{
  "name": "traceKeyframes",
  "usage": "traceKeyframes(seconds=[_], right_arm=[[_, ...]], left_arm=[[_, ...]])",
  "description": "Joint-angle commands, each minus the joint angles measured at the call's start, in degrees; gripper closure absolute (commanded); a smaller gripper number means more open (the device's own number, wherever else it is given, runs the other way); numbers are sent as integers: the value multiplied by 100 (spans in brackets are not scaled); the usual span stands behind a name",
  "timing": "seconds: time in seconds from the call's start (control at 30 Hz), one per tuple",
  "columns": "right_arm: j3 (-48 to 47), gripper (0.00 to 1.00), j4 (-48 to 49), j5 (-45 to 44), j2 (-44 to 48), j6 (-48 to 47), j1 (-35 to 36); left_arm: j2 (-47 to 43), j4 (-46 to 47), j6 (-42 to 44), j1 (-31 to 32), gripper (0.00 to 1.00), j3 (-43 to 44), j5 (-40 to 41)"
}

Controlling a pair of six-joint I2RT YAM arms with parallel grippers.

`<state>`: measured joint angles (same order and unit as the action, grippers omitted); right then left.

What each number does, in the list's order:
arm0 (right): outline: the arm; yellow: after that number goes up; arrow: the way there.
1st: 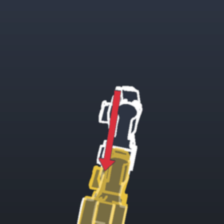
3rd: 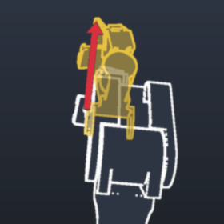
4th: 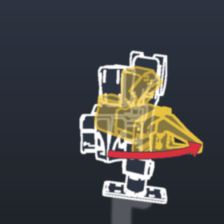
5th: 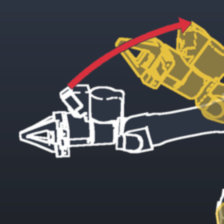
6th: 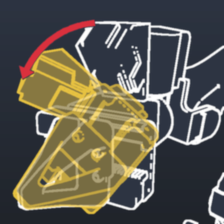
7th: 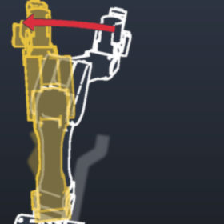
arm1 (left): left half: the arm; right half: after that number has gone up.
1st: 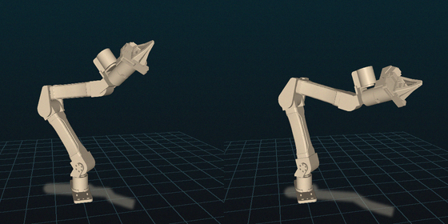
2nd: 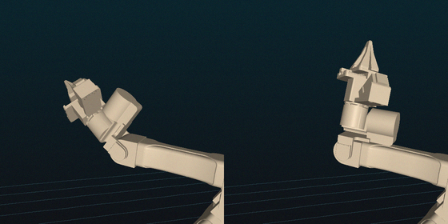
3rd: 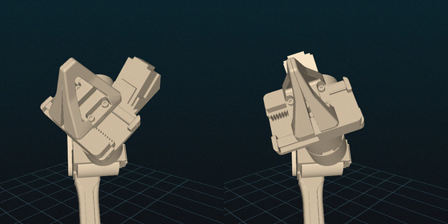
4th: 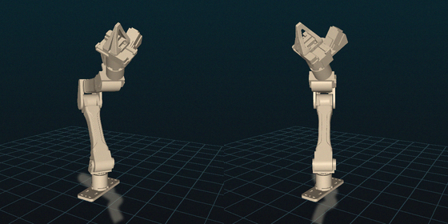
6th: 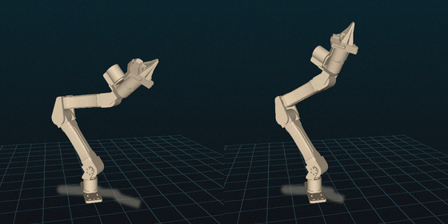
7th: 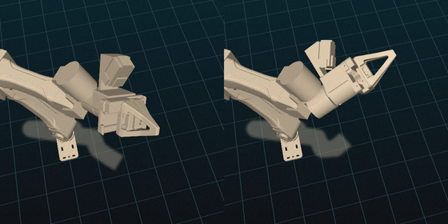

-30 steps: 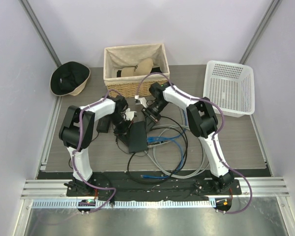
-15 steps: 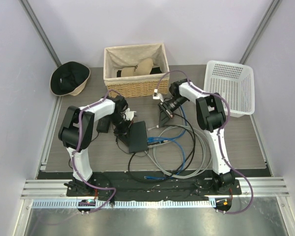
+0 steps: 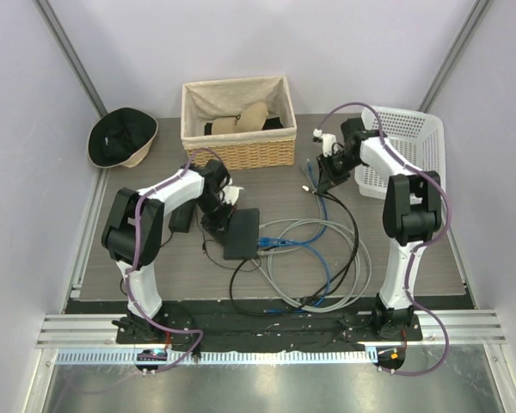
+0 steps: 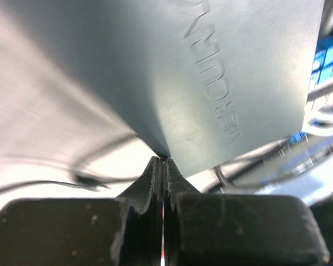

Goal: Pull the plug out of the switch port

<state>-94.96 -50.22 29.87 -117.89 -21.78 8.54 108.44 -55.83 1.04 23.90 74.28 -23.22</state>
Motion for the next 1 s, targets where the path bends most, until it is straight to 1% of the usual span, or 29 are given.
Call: traceKeyframes(seconds=[0.0,0.07,0.1,0.13,0.17,0.27,0.37,0.47,0.53,0.6,0.67,0.7,0.83,0.9,0.97], right_arm=[[434,66,670,-983,564,473,61],[530,55,785,-861,880,578,61],[522,48,925,-712,1029,578,52],[505,35,978,-171,1240,570,60],[470,1,1013,69,1337,561,61],[399,0,1154,789,1391,841,218],[399,1,1040,1274,1067,1114,525],[722,6,1224,1548,961,1299,920],[812,7,1374,1732,908,1395,1271],[830,11,1365,2030,715,1483,1422],[917,14,1470,2189,574,1729,1554],[961,19,1523,2312,452,1808,1555],[1146,25,1620,2366,223,2124,1581],[1190,30,1532,2401,117,2160,1625],[1365,32,1593,2392,108,2169,1660]], left_arm=[[-70,1022,90,-43,100,324,520],[-16,969,81,-35,100,280,590],[-16,978,37,-35,100,245,800],[-34,987,28,-35,100,201,863],[-77,1004,37,-43,100,70,881],[-262,1109,19,-43,100,-167,863],[-236,1197,-16,-35,100,-265,863],[-79,1241,28,-35,100,-256,933],[19,1250,63,-35,100,-265,942],[98,1294,63,-35,100,-326,934],[159,1347,46,-35,100,-414,907],[177,1356,46,-35,100,-441,907],[186,1382,46,-17,100,-546,916],[195,1373,19,0,100,-537,925],[212,1365,-7,18,100,-529,907]])
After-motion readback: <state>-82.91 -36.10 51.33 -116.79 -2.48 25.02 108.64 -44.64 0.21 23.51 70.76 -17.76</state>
